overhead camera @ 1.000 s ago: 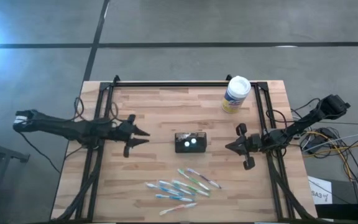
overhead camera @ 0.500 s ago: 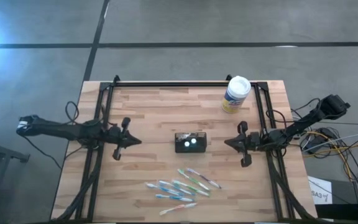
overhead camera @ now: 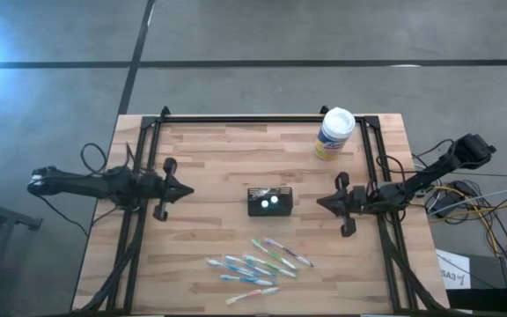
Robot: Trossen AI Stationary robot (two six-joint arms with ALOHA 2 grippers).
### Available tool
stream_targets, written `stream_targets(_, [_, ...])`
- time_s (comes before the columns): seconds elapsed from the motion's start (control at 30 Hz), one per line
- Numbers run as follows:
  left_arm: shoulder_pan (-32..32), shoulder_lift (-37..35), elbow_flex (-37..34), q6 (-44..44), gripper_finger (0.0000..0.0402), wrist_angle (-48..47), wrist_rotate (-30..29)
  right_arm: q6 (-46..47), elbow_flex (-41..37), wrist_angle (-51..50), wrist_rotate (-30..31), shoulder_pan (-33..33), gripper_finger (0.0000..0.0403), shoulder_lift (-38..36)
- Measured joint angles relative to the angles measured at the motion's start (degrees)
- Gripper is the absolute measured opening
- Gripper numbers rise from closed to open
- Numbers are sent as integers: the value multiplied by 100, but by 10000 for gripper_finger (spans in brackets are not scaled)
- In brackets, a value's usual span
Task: Pick & Place toothbrushing station
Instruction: Put the violet toothbrush into the mesh organizer
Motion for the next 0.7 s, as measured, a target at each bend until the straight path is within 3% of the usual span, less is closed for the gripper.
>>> stream_targets(0.4, [0, 6, -115, -266, 11, -739, -154, -192, 468, -271, 149, -2, 8, -2])
stream_targets(0.57, [-2, 3, -236, -661, 5, -1017, -156, 28, 991, -1440, 147, 0, 8, -2])
stream_targets(0.7, [-2, 2, -281, -745, 8, -1008, -178, 812, 1781, -3203, 149, 0, 8, -6])
